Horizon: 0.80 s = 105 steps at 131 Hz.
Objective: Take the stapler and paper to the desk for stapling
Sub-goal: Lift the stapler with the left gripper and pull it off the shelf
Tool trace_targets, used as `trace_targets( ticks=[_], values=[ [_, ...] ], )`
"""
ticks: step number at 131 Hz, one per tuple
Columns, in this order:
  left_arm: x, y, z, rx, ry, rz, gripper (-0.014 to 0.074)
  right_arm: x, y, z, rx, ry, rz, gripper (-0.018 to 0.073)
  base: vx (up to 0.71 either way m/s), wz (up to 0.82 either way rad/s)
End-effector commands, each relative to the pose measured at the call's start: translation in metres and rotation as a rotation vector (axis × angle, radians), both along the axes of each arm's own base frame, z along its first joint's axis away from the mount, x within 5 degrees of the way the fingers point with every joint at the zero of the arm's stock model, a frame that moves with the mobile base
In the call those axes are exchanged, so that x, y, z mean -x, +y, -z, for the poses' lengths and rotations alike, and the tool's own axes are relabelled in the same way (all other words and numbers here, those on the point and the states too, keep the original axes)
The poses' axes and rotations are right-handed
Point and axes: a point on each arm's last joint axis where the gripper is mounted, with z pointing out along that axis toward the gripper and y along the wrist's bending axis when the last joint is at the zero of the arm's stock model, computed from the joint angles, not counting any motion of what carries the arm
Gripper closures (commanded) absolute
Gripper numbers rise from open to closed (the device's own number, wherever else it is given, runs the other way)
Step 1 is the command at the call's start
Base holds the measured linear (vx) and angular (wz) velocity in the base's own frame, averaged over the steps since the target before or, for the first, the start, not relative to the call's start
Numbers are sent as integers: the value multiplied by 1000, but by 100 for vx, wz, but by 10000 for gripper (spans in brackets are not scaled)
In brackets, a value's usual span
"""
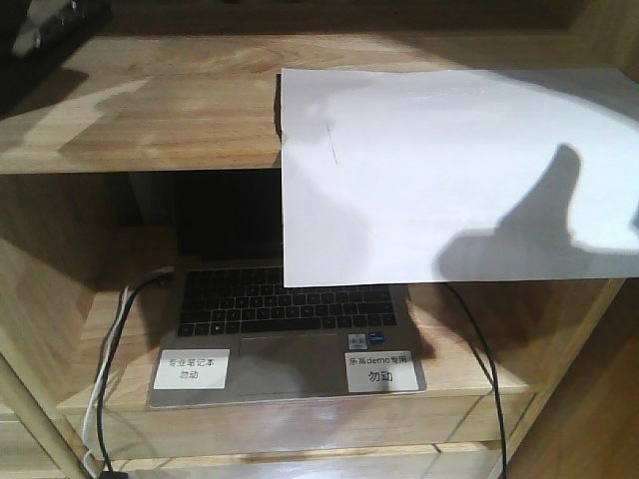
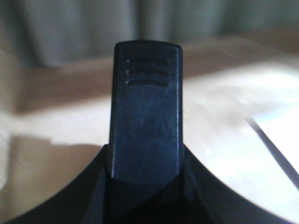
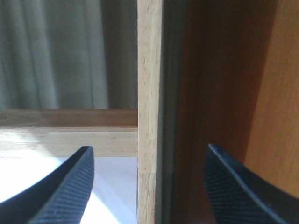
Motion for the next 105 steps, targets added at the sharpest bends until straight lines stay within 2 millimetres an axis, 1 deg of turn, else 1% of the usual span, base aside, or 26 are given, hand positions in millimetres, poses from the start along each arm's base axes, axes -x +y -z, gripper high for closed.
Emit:
trace_targets(
  ticks=[1, 2, 5, 7, 8, 9, 10, 19, 20, 58, 82, 105],
  values=[
    [25, 9, -14, 72, -190, 74, 604, 1, 0, -13, 11, -88, 4, 90, 0, 0],
    [27, 9, -9, 69, -187, 81, 604, 1, 0, -13, 11, -88, 4, 90, 0, 0],
    [32, 11, -9, 75, -203, 90, 604, 1, 0, -13, 11, -88, 4, 90, 0, 0],
    [33, 12, -4, 71, -199, 97, 604, 1, 0, -13, 11, -88, 4, 90, 0, 0],
    [36, 14, -4, 70, -208, 100, 604, 1, 0, -13, 11, -88, 4, 90, 0, 0],
    [35, 13, -2, 66, -204, 103, 604, 1, 0, -13, 11, -88, 4, 90, 0, 0],
    [40, 15, -1, 67, -214, 110, 604, 1, 0, -13, 11, -88, 4, 90, 0, 0],
    [49, 19, 9, 70, -232, 138, 604, 1, 0, -13, 11, -88, 4, 90, 0, 0],
    [51, 19, 14, 66, -227, 145, 604, 1, 0, -13, 11, -88, 4, 90, 0, 0],
    [108, 41, 53, 124, -326, 282, 604, 1, 0, -13, 11, -88, 4, 90, 0, 0],
    [135, 53, 80, 154, -318, 325, 604, 1, 0, -13, 11, -88, 4, 90, 0, 0],
    [156, 65, 97, 167, -344, 333, 604, 1, 0, -13, 11, -88, 4, 90, 0, 0]
  ],
)
